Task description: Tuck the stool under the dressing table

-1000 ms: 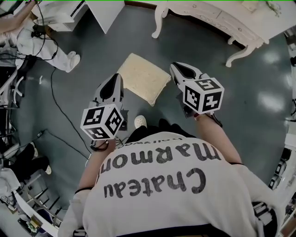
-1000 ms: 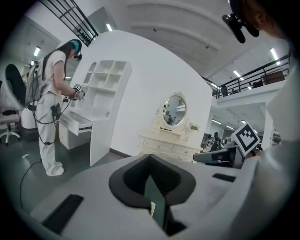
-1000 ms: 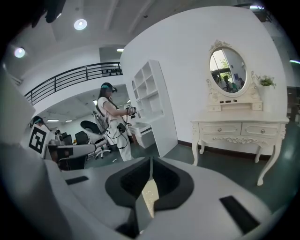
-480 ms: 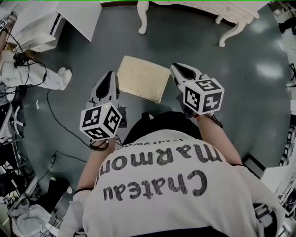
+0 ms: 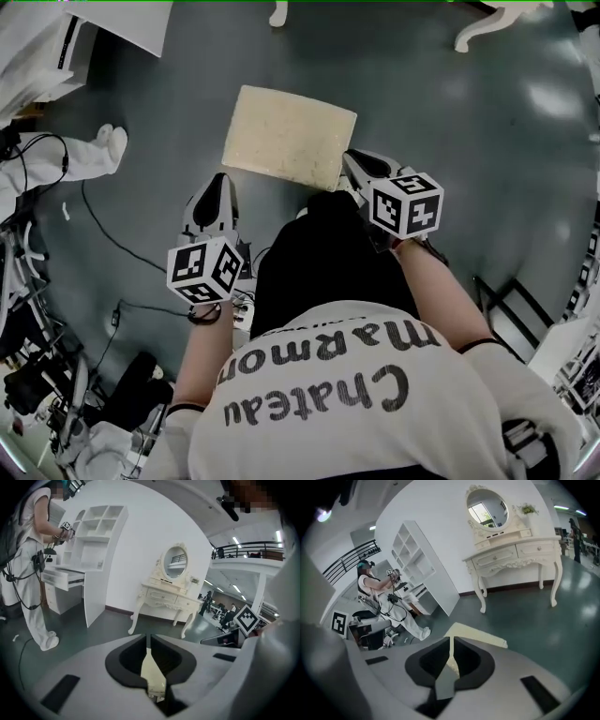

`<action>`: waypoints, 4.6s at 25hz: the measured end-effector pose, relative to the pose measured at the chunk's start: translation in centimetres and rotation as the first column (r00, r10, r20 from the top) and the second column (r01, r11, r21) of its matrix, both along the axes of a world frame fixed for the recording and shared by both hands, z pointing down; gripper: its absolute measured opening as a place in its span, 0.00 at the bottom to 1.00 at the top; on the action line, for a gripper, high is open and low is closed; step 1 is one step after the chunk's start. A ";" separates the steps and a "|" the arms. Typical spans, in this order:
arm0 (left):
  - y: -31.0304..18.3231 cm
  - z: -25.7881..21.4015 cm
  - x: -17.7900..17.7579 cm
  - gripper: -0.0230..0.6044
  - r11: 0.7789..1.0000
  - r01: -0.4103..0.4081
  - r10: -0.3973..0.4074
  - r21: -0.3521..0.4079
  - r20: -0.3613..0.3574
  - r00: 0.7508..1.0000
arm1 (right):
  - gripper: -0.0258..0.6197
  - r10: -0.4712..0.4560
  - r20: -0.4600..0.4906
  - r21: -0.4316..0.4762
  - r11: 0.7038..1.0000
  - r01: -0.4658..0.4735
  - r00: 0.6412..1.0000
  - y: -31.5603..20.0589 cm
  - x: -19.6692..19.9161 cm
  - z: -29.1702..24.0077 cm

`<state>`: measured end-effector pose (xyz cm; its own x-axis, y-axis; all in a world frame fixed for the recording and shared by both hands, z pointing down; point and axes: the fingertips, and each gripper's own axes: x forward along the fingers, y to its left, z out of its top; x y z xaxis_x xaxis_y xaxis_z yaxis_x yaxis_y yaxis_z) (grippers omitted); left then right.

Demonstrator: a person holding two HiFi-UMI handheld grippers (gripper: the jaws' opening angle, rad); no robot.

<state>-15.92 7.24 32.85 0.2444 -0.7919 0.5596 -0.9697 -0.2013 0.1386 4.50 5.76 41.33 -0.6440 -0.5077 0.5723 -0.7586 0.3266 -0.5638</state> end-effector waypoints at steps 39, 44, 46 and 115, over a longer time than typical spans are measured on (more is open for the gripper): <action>-9.7 33.5 -10.1 0.41 0.590 -0.205 0.302 -0.781 -0.022 0.953 | 0.62 0.301 0.053 -0.642 0.741 -0.198 0.952 3.9 -3.6 30.4; -9.6 33.3 -9.8 0.38 0.557 -0.205 0.319 -0.805 -0.020 0.948 | 0.61 0.248 0.150 -0.595 0.796 -0.113 0.957 3.3 -4.1 30.1; -9.6 33.2 -9.8 0.38 0.539 -0.193 0.320 -0.820 -0.013 0.947 | 0.59 0.209 0.150 -0.578 0.812 -0.086 0.966 3.0 -4.0 29.9; -8.0 35.8 -10.9 0.39 0.777 -0.255 0.221 -0.575 -0.129 0.967 | 0.56 0.317 -0.051 -0.380 0.871 -0.312 0.947 3.0 -3.1 31.0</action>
